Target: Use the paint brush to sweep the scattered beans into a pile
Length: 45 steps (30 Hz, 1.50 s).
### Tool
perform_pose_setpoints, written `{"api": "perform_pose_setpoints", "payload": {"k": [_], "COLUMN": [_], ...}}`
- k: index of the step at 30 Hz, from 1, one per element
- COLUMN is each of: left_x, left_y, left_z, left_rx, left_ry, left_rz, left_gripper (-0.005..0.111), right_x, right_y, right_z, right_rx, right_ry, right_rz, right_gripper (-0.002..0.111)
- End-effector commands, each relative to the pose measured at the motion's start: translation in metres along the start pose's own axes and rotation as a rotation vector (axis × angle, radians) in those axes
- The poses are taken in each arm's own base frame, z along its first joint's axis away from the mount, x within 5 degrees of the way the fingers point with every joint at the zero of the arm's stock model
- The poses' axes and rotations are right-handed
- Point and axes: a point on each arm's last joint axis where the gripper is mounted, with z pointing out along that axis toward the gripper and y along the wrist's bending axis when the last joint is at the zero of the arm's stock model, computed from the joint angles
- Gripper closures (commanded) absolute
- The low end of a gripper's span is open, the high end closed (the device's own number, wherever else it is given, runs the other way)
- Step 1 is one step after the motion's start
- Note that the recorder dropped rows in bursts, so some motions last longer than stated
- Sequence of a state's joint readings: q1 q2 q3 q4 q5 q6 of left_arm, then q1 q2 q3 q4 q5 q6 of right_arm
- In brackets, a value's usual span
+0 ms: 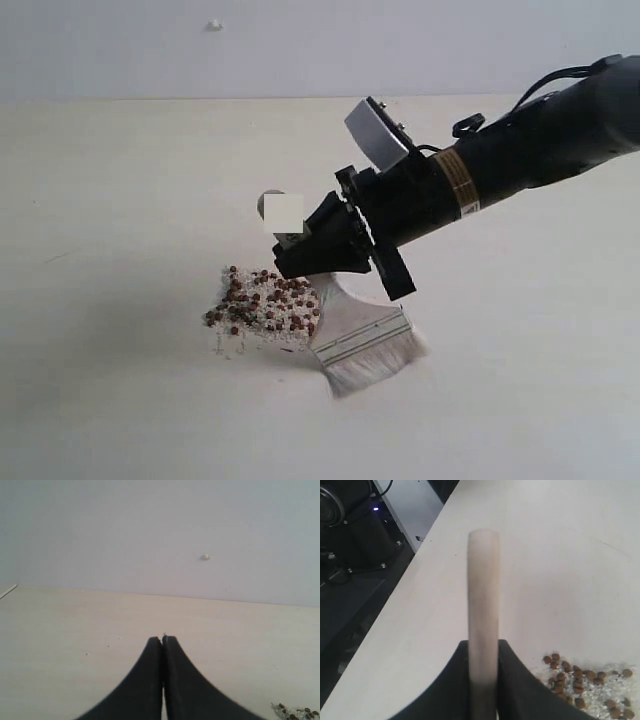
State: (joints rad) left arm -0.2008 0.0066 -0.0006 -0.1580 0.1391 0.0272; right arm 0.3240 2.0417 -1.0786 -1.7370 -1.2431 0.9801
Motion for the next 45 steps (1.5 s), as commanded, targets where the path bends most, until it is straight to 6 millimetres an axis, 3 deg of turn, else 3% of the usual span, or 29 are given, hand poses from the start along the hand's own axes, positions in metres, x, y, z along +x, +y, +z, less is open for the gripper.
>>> {"api": "perform_pose_setpoints", "payload": {"k": [1,15,25,36,40,45], "left_x": [-0.001,-0.001,-0.001,-0.001,-0.001,-0.001], "left_y": [0.000,0.000,0.000,0.000,0.000,0.000], "left_z": [-0.001,-0.001,-0.001,-0.001,-0.001,-0.001], "left_rx": [0.000,0.000,0.000,0.000,0.000,0.000], "left_ry": [-0.016,-0.016,-0.016,-0.012,-0.012,-0.012], "left_rz": [-0.010,-0.010,-0.010,-0.008,-0.008,-0.008], "left_gripper": [0.107,0.107,0.107,0.107,0.107,0.107], "right_x": [0.003,-0.013,-0.057,-0.116,-0.130,-0.143], "right_y": [-0.022,-0.051,-0.034,0.001,0.007,0.008], "right_z": [0.005,0.005,-0.013,-0.039,-0.043,-0.027], "right_rx": [0.019,0.050,0.087,0.133,0.245,0.498], "right_ry": [0.015,-0.004,-0.037,-0.090,-0.088,-0.060], "right_rz": [-0.030,-0.030,0.039,0.068,0.072,0.075], "right_gripper": [0.108,0.108,0.108,0.108,0.108,0.108]}}
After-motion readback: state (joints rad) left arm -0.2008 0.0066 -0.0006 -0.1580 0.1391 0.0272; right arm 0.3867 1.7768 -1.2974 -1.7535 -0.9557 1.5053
